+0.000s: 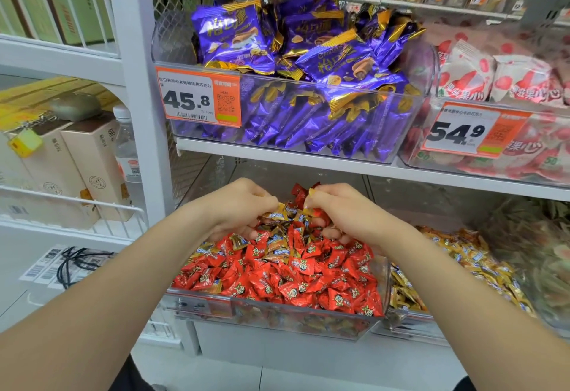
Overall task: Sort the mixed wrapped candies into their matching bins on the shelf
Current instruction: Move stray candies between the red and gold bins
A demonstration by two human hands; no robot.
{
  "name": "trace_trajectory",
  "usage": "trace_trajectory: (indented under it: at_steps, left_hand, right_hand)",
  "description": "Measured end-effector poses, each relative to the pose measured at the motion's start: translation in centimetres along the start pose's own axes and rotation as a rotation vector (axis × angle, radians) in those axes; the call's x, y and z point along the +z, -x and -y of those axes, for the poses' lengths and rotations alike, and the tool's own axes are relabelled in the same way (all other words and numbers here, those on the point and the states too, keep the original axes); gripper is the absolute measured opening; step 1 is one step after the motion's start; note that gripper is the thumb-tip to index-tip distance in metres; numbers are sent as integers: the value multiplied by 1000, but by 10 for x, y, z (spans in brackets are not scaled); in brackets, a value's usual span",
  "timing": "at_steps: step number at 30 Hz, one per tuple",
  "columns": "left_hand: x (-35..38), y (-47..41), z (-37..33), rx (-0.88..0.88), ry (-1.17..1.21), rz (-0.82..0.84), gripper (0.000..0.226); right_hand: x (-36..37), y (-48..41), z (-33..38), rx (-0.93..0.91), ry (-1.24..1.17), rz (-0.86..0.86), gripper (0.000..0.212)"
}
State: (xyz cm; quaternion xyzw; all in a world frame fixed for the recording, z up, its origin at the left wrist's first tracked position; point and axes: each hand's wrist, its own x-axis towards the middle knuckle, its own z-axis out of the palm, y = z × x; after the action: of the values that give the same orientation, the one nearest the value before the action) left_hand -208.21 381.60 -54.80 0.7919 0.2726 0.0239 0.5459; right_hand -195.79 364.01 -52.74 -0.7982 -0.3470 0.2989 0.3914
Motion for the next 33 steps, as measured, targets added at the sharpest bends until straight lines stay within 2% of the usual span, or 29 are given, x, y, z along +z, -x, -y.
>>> trace_trajectory:
  at_steps: [1, 5, 9, 10, 13, 15, 19, 20, 22, 24, 26, 28, 33]
  left_hand:
    - [2, 1, -1, -37, 37, 14, 30]
    - [4, 8, -3, -146, 64, 96, 19]
    - [6, 11, -3, -149, 38, 49, 42]
    - [6, 12, -4, -151, 33, 36, 47]
    - [6, 12, -3, -155, 8, -6, 40]
    - [6, 11, -1, -172, -6, -60, 39]
    - [3, 11, 0, -173, 49, -167, 51]
    - [2, 11, 0, -168, 89, -161, 50]
    - [-3, 14, -1, -151, 162, -136, 46]
    - [-7, 16, 2, -118, 163, -136, 37]
    - [-10, 18, 7, -59, 115, -135, 37]
    - [-13, 16, 13, 26, 5, -136, 40]
    - [-13, 14, 18, 242, -460, -35, 25]
  right_hand:
    - [0, 1, -1, -5, 9, -16, 16]
    - [-2, 1, -9, -77, 103, -110, 13]
    - [-4, 1, -10, -69, 101, -167, 12]
    - [-3, 0, -9, -55, 106, -180, 15]
    - [2, -3, -5, -32, 123, -221, 36]
    - [5, -5, -3, -39, 127, -230, 38]
    - [11, -5, 1, -82, 74, -134, 42]
    - [13, -6, 1, -112, 66, -86, 36]
    - [15, -5, 1, -175, 167, -54, 25]
    - [14, -4, 4, -218, 380, -76, 32]
    - [8, -1, 10, -244, 571, -92, 31]
    - [-3, 4, 12, -248, 697, -102, 42]
    - [-13, 16, 4, -128, 897, 107, 33]
